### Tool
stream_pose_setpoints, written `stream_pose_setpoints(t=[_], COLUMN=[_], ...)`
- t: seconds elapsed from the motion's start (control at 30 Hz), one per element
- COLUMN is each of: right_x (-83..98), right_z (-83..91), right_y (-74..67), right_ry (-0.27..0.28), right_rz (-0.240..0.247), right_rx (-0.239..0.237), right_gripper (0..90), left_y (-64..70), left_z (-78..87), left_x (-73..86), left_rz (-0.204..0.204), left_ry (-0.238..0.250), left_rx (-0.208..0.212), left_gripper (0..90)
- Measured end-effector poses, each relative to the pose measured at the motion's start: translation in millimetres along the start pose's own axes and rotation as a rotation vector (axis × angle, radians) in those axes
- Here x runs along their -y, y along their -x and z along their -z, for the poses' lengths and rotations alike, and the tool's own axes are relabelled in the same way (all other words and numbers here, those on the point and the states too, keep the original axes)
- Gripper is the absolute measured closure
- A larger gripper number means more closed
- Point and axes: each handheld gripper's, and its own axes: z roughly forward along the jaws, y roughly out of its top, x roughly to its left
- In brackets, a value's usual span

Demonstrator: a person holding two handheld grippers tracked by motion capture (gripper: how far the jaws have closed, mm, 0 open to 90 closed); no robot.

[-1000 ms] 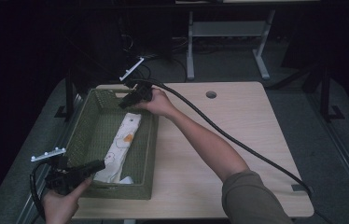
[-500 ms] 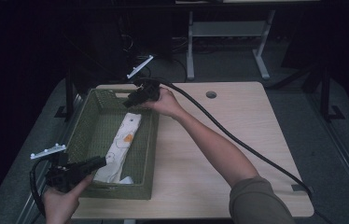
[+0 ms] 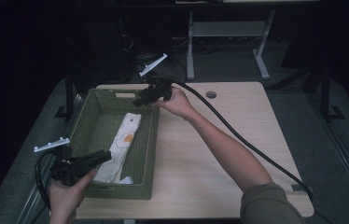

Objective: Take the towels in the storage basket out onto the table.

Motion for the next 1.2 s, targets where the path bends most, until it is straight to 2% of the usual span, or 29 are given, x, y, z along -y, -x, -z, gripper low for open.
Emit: stream_pose_setpoints(t=[0.1, 0.2, 0.43, 0.57, 0.67, 0.7, 0.73, 0.9, 0.97, 1.1, 1.2], right_x=[4.1, 7.9, 17.8, 24.5, 28.7, 29.5, 31.0, 40.5, 44.9, 54.0, 58.4], right_z=[6.1, 13.6, 30.4, 38.4, 44.4, 46.8, 49.5, 61.1, 66.2, 75.4, 79.9], right_y=[1.5, 2.9, 6.3, 6.6, 8.4, 7.9, 7.8, 8.5, 9.5, 11.7, 12.7], right_ry=[0.0, 0.002, 0.018, 0.025, 0.02, 0.021, 0.038, 0.045, 0.05, 0.06, 0.038], right_rz=[-0.003, 0.007, -0.011, 0.002, -0.002, -0.018, -0.017, -0.003, -0.013, -0.019, -0.032], right_rx=[0.012, 0.024, 0.045, 0.065, 0.074, 0.07, 0.071, 0.103, 0.111, 0.132, 0.141], right_gripper=[39.3, 38.5, 36.8, 35.7, 33.9, 34.1, 34.7, 33.3, 32.1, 31.3, 29.0], left_y=[-2.1, -1.8, -0.4, 0.8, 3.8, 5.0, 6.1, 9.5, 11.1, 14.1, 16.4], left_z=[-0.6, -1.3, -10.7, -18.1, -22.3, -23.5, -24.2, -30.1, -32.6, -37.2, -40.6], left_x=[-3.6, -7.5, -11.3, -12.0, -13.7, -14.3, -15.1, -17.1, -17.6, -18.6, -19.5], left_rz=[0.029, 0.038, 0.053, 0.073, 0.071, 0.066, 0.064, 0.073, 0.082, 0.072, 0.062], left_ry=[0.011, 0.013, -0.007, -0.009, -0.015, -0.014, -0.017, -0.021, -0.028, -0.035, -0.042], left_rx=[0.033, 0.048, 0.072, 0.077, 0.094, 0.094, 0.096, 0.117, 0.122, 0.13, 0.136], left_gripper=[51.9, 49.4, 45.7, 38.4, 37.6, 37.1, 36.9, 35.6, 35.2, 35.1, 35.0])
